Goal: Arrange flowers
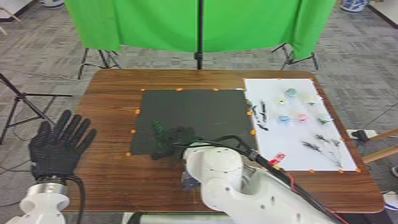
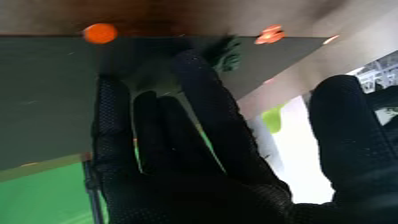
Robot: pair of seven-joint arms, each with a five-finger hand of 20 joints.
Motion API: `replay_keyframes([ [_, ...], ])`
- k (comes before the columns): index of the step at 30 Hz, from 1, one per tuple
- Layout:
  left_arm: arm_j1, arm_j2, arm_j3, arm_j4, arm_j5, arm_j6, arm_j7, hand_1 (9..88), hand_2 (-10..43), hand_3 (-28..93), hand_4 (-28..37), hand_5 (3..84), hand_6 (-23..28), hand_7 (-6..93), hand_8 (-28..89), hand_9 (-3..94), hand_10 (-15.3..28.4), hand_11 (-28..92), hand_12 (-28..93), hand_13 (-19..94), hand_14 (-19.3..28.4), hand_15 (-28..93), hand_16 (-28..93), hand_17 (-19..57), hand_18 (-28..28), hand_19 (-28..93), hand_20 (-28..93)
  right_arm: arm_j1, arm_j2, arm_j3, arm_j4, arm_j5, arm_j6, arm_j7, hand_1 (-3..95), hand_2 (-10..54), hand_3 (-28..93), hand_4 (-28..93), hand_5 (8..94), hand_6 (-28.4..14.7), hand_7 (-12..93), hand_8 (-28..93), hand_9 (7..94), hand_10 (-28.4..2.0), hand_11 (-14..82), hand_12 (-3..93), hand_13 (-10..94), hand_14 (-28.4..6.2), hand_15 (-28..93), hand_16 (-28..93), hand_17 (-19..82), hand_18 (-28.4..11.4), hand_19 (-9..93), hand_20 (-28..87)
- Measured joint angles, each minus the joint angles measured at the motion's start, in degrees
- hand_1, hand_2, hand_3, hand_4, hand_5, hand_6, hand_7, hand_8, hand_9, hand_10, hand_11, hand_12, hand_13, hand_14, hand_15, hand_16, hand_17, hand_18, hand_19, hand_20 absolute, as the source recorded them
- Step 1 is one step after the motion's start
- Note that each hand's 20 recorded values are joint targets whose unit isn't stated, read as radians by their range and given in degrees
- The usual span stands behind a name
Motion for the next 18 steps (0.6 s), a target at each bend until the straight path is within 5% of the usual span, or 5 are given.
replay_keyframes([
  [18, 0.0, -0.07, -0.01, 0.49, -0.24, -0.39, -1.14, 27.3, 13.2, 73, -28.3, 40.4, 5.7, 15.1, -11, 34.7, 13.6, 19, 9, 26, 12.9, 28, -5, -3.4, 10.8, 21, 11, -1.1, -2.7, -0.7, 0.4, -0.9, -0.7, 0.6, 22.7, 8.3, 70, -19, 66.0, -4.2, 13, -10, 29.1, -28.2, 7.1, 8.9, 11, -27.1, 43, 1, 7, -27.7, 64, 16],
])
